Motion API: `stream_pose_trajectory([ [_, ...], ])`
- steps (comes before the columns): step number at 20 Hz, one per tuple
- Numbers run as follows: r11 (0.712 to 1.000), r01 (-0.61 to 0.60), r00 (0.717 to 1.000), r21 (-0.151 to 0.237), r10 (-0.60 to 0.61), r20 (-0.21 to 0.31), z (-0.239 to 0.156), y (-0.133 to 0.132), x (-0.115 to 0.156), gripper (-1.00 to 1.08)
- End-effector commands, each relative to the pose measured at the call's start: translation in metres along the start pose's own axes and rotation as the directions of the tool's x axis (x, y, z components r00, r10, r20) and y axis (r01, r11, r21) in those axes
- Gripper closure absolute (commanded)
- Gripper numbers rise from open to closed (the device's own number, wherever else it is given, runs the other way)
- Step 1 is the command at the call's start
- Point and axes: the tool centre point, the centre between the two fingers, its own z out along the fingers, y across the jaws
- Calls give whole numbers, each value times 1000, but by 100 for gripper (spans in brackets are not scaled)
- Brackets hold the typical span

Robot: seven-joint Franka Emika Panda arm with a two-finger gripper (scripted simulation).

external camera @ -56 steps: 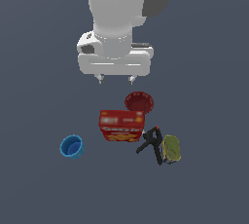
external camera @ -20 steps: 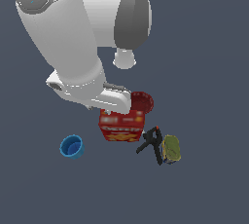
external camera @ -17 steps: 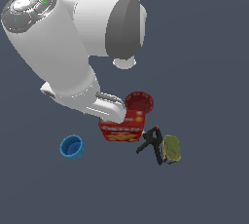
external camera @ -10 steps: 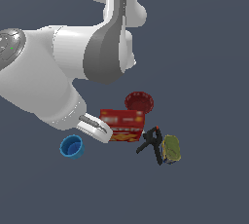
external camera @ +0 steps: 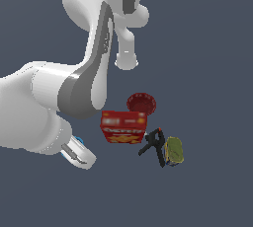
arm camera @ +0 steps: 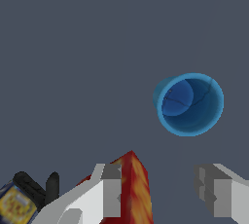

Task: Pick up a designated object from a clutter of objects.

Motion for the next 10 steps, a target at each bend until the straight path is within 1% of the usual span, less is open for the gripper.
stream_pose_trajectory([
  [1, 999, -40, 999, 3, 40, 13, 12, 5, 13, -20],
  [5, 995, -99, 995, 6, 99, 33, 33, 14, 29, -20],
  [10, 988, -154, 987, 7, 153, 53, 54, 23, 44, -20],
])
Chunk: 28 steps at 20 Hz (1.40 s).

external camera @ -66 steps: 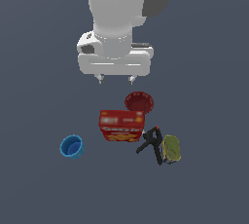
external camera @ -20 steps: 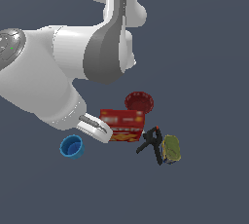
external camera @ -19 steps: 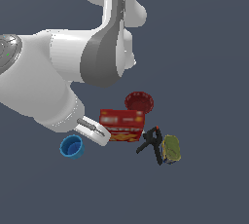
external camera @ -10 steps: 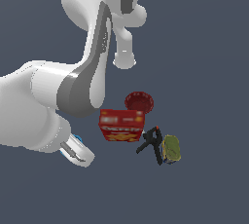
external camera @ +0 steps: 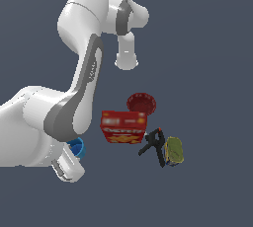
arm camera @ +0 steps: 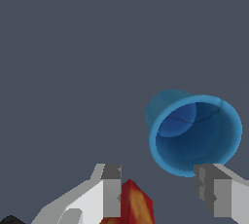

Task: Pick up a designated object from a clutter of objects.

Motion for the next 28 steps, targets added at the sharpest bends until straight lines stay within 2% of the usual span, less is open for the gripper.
stream_pose_trajectory([
  [1, 1000, -24, 1000, 2, 24, 8, 9, 3, 7, -20],
  [10, 998, -67, 997, 3, 67, 24, 26, 9, 18, -20],
  [28, 998, -68, 997, 3, 68, 25, 55, 10, 17, -20],
])
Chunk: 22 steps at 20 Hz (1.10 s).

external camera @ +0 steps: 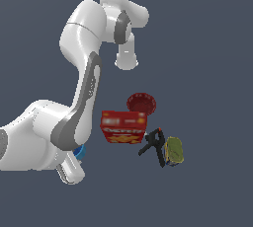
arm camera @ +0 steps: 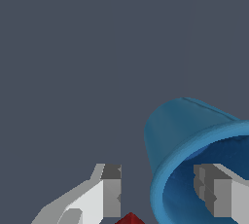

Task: Pick up a designated object from a clutter of objects.

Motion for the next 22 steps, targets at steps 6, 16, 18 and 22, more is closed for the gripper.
stream_pose_trajectory([
  [6, 1000, 0, 1000, 1, 0, 0, 4, 0, 1, 108],
  [16, 1000, 0, 1000, 1, 0, 0, 4, 0, 1, 108],
  [18, 1000, 0, 1000, 1, 0, 0, 3, 0, 0, 108],
  [22, 1000, 0, 1000, 1, 0, 0, 1, 2, -2, 108],
])
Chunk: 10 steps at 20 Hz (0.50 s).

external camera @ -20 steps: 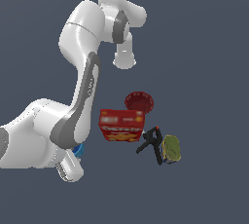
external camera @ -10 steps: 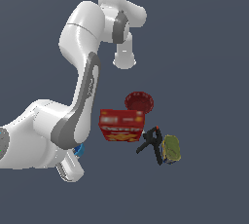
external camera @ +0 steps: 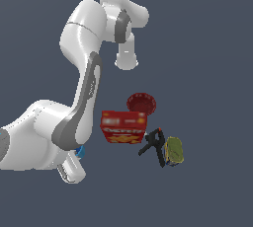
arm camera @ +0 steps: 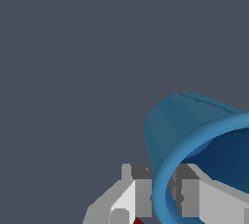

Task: Pick up a designated object from a clutter of objects.

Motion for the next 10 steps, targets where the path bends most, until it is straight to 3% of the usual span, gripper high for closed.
stream_pose_trajectory([
  [1, 1000, 0, 1000, 1, 0, -2, -4, 1, -1, 108],
  [10, 1000, 0, 1000, 1, 0, -2, -21, 13, -16, 108],
])
